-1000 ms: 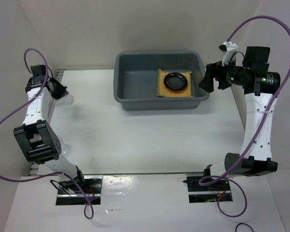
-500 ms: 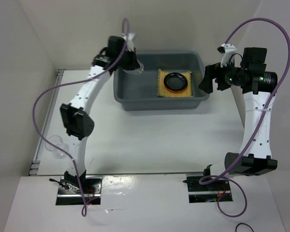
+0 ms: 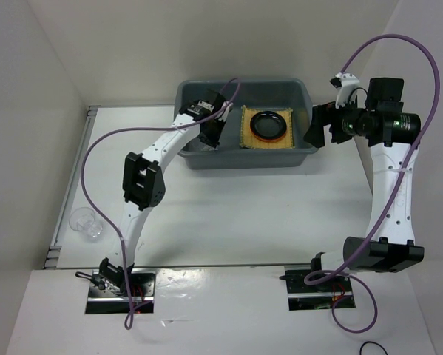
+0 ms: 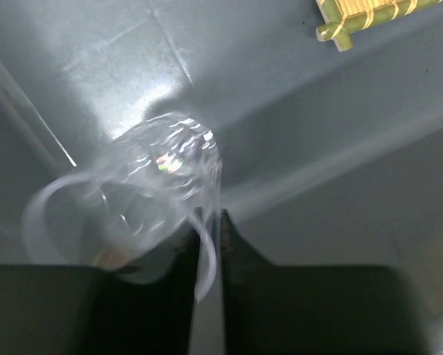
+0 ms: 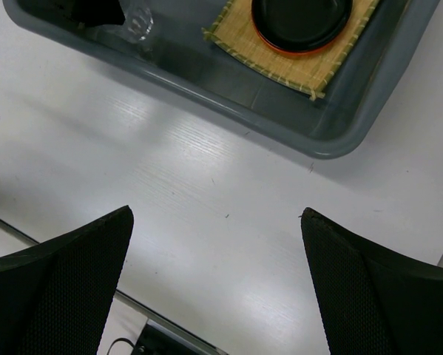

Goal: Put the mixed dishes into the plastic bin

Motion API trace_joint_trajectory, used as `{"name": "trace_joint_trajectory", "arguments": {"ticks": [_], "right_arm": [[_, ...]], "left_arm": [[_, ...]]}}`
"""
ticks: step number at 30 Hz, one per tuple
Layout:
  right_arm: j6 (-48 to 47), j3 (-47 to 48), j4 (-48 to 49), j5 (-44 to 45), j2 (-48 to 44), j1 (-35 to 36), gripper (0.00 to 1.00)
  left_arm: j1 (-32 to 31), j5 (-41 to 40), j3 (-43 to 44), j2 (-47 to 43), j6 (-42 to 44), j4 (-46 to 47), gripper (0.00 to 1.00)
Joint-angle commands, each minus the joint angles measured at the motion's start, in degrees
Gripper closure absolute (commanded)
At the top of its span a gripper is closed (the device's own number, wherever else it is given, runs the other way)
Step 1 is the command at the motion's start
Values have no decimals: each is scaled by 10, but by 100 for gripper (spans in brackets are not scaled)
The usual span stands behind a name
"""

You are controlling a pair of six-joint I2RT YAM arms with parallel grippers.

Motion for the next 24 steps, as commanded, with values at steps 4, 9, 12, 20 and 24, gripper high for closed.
{"name": "trace_joint_trajectory", "arguments": {"ticks": [4, 9, 12, 20, 24], "right_arm": [[-5, -17, 22, 18, -31, -1, 2], [-5, -17, 22, 18, -31, -1, 2], [-5, -17, 22, 18, -31, -1, 2], [-5, -34, 28, 13, -36, -1, 2], [-5, -34, 28, 8, -41, -1, 2]], "left_arm": [[-8, -23, 3, 8, 14, 3, 54], [-14, -82, 32, -3, 0, -8, 22], [-14, -158, 69, -46, -18, -15, 14], [42, -469, 102, -206, -181, -49, 0], [157, -435, 35, -242, -390, -193, 0]]}}
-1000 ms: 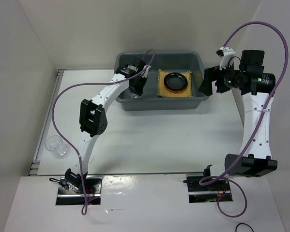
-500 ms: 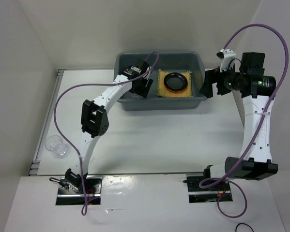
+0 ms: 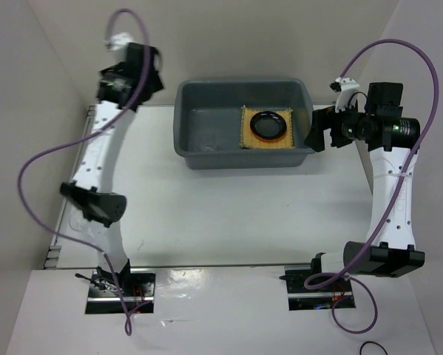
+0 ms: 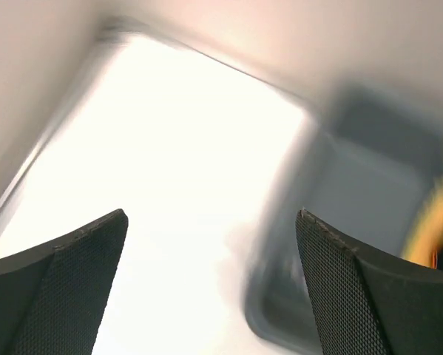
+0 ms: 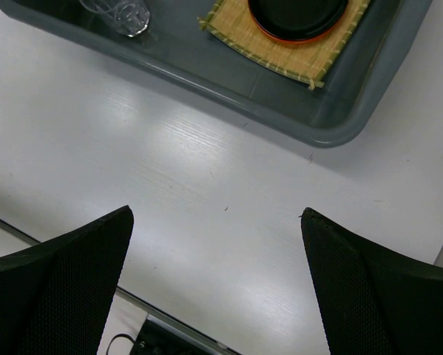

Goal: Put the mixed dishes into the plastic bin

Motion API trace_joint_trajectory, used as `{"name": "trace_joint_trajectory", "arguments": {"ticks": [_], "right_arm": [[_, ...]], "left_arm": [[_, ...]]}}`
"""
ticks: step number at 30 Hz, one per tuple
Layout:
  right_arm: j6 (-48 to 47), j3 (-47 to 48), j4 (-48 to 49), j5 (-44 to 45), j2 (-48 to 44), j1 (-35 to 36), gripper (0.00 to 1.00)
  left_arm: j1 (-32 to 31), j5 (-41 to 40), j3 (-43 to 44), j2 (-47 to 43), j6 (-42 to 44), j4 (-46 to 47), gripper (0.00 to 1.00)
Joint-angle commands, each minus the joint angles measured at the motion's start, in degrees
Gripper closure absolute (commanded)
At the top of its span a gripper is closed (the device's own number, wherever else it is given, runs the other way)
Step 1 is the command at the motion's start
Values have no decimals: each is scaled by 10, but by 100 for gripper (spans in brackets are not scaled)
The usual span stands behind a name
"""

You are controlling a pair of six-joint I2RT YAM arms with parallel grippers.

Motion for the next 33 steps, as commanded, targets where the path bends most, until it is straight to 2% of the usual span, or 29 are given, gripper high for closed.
{"name": "trace_joint_trajectory", "arguments": {"ticks": [1, 2, 3, 4, 5, 7, 9, 13, 16, 33], "right_arm": [[-5, -10, 24, -6, -25, -1, 2], [-5, -10, 24, -6, -25, -1, 2], [-5, -17, 24, -12, -25, -1, 2], [-5, -17, 24, -12, -25, -1, 2], [-5, -17, 24, -12, -25, -1, 2], [-5, -17, 24, -12, -25, -1, 2], [-5, -17, 24, -12, -25, -1, 2], [-5, -23, 24, -12, -25, -1, 2], [-5, -23, 24, -12, -25, -1, 2], [-5, -1, 24, -12, -1, -1, 2]], "left_arm": [[128, -42, -151, -52, -218, -128, 0], [151, -12, -230, -81, -245, -100, 0], [195, 11, -311, -149, -245, -11, 0], [218, 37, -385, -183, -245, 29, 0], [246, 99, -510, -212, -245, 59, 0], [292, 116, -573, -261, -273, 78, 0], [309, 118, -628, -280, -303, 78, 0], [361, 140, -703, -287, -341, 81, 0], [374, 161, -738, -293, -346, 95, 0], [409, 181, -804, -256, -330, 148, 0]]}}
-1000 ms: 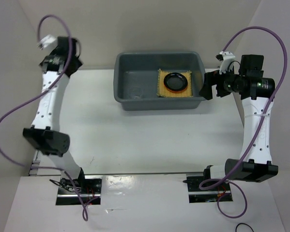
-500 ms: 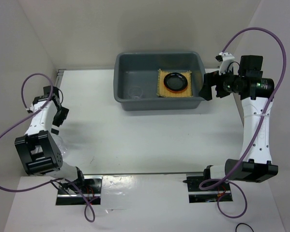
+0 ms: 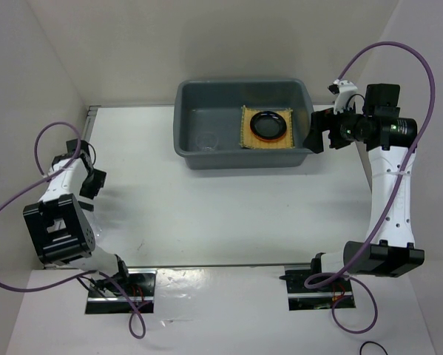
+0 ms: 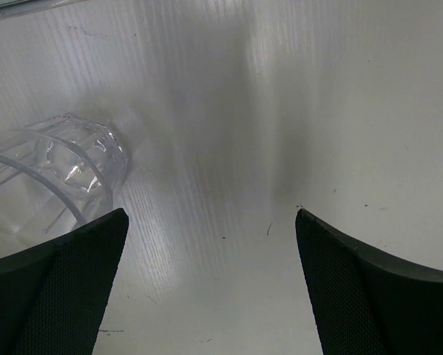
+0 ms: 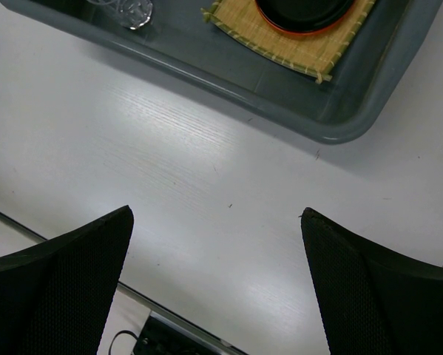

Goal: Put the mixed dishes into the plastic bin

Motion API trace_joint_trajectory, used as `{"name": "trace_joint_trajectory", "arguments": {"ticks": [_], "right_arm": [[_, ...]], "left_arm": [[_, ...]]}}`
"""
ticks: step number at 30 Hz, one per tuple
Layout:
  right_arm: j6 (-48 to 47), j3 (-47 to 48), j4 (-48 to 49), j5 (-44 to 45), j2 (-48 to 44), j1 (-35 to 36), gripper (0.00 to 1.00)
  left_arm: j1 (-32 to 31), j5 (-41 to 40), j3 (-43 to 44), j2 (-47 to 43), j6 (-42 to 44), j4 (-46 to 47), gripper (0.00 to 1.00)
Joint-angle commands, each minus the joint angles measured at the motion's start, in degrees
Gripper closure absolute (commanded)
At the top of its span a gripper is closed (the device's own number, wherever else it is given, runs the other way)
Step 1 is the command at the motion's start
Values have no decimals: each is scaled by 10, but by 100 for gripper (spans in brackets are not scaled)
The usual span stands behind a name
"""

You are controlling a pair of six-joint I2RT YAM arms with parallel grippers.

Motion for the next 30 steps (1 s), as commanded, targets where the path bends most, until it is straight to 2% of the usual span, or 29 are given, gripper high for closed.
{"name": "trace_joint_trajectory", "arguments": {"ticks": [1, 4, 8, 12, 14, 22, 30], "right_arm": [[-5, 17, 21, -1, -1, -1, 2], [-5, 6, 21, -1, -1, -1, 2], [-5, 6, 21, -1, -1, -1, 2], [-5, 6, 21, -1, -1, -1, 2], [-5, 6, 21, -1, -1, -1, 2], [-10, 13, 21, -1, 16, -1, 2], [-15, 19, 15, -1, 16, -1, 2]], "left_arm": [[3, 8, -4, 5, 1, 7, 0], [-10, 9, 33, 5, 28, 12, 0], [-37, -13, 110, -5, 8, -24, 0], [-37, -55, 105, -63, -21, -37, 0], [-37, -84, 105, -63, -26, -53, 0], [-13, -66, 30, -87, -76, -69, 0], [-7, -61, 3, -87, -76, -59, 0]]}}
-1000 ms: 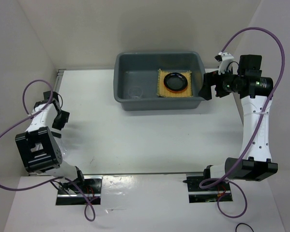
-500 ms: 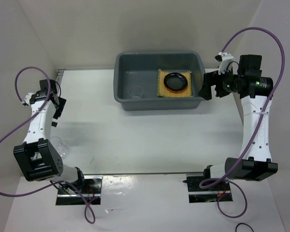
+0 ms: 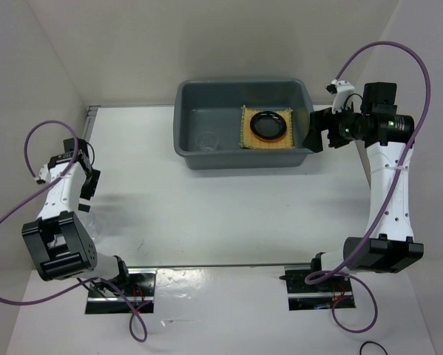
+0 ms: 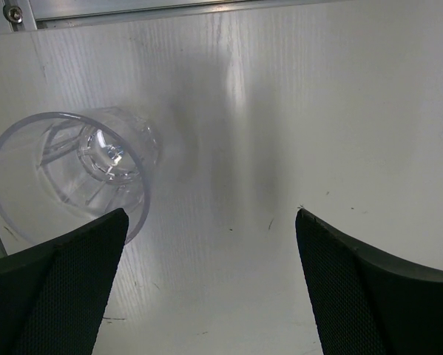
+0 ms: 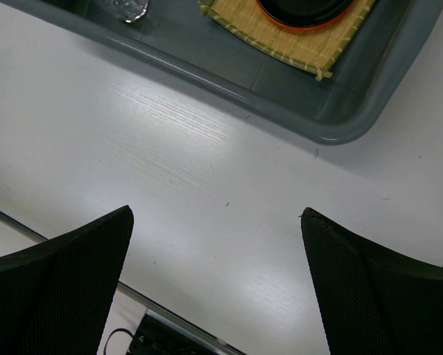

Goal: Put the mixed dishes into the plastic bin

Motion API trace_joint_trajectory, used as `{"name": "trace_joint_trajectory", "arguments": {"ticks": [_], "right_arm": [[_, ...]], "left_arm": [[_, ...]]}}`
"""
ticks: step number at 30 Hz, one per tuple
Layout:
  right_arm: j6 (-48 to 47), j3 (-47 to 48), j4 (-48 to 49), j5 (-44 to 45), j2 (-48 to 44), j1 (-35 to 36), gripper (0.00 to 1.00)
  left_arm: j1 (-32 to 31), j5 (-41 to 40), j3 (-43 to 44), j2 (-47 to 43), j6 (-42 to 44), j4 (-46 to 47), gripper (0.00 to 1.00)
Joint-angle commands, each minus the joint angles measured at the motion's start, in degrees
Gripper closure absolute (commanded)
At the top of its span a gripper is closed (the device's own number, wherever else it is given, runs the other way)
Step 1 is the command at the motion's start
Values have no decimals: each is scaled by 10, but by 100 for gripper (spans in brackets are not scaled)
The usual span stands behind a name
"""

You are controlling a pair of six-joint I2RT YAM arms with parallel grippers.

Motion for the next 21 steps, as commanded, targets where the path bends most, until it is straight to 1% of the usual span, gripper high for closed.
{"name": "trace_joint_trajectory", "arguments": {"ticks": [1, 8, 12, 15, 16, 17, 18, 19, 21], "right_arm": [[-6, 18, 15, -1, -2, -1, 2], [-6, 18, 15, -1, -2, -1, 2], [-6, 18, 15, 4, 3, -1, 2], [-6, 18, 15, 9, 3, -1, 2], [-6, 24, 15, 14, 3, -1, 2], [-6, 24, 15, 14, 9, -1, 2], [-6, 29, 15, 20, 9, -1, 2], [-12, 29, 15, 20, 9, -1, 2], [-12, 34, 15, 20, 15, -1, 2]], "left_arm": [[9, -4, -16, -18, -13, 4, 0], [25, 13, -43, -13, -18, 21, 0], [38, 34, -56, 9, 2, 50, 0], [49, 51, -56, 22, 17, 72, 6], [49, 62, -56, 28, 17, 79, 10], [49, 70, -56, 28, 25, 86, 34], [55, 75, -63, 28, 30, 94, 46], [55, 82, -68, 28, 30, 102, 56], [55, 82, -68, 28, 35, 108, 68]]}}
